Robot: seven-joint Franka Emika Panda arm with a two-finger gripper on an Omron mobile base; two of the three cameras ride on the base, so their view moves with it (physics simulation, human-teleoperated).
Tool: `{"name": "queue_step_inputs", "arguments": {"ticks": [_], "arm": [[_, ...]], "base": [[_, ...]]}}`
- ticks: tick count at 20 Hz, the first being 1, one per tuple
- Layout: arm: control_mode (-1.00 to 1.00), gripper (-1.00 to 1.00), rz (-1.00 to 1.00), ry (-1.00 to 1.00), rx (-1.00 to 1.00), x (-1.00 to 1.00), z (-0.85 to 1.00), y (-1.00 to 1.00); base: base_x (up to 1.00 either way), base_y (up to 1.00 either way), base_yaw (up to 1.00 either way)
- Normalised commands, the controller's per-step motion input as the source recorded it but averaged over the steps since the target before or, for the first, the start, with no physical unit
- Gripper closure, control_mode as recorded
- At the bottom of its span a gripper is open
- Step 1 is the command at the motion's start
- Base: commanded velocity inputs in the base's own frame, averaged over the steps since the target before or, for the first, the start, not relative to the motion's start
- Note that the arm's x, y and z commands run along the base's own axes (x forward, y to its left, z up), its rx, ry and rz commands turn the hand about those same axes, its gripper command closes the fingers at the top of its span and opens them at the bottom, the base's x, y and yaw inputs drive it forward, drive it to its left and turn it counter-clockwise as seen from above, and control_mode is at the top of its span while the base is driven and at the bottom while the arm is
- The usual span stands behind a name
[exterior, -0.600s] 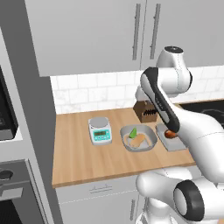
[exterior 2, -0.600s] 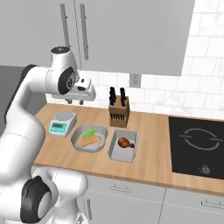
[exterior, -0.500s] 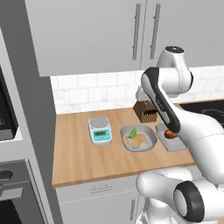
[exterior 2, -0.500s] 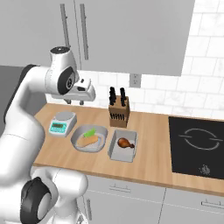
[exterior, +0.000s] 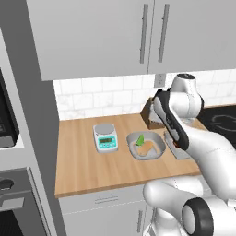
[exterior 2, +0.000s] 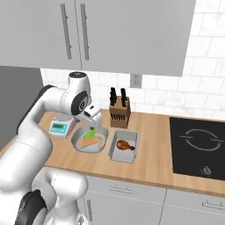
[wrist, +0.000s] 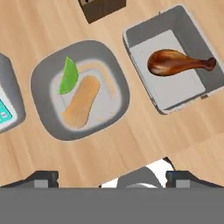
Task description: Take the meat container that has the chicken drumstick and place it on the second highest rack of the freezer. Then take the vegetable container that has the squash and lemon wedge and place it on the highest rack of the freezer.
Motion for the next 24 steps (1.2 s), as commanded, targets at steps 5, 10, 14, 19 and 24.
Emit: {"name": "queue_step_inputs", "arguments": {"ticks": [5, 10, 14, 19, 24], "arm": [[-1.00, -1.00, -0.57, 0.12, 0.15, 0.61, -0.96, -0.15], [-1.00, -1.00, -0.20, 0.13, 0.00, 0.12, -0.67, 0.00], [-1.00, -1.00, -0.16, 0.20, 0.00, -0.01, -0.80, 0.00], [-1.00, -1.00, -0.07, 0.00, 0.00, 0.09, -0.35, 0.00], [-1.00, -1.00, -0.07, 0.00, 0.00, 0.01, -0.38, 0.00]], "base": [[0.00, 0.00, 0.00], [0.00, 0.00, 0.00], [0.00, 0.00, 0.00], [0.00, 0.00, 0.00], [0.00, 0.00, 0.00]]}}
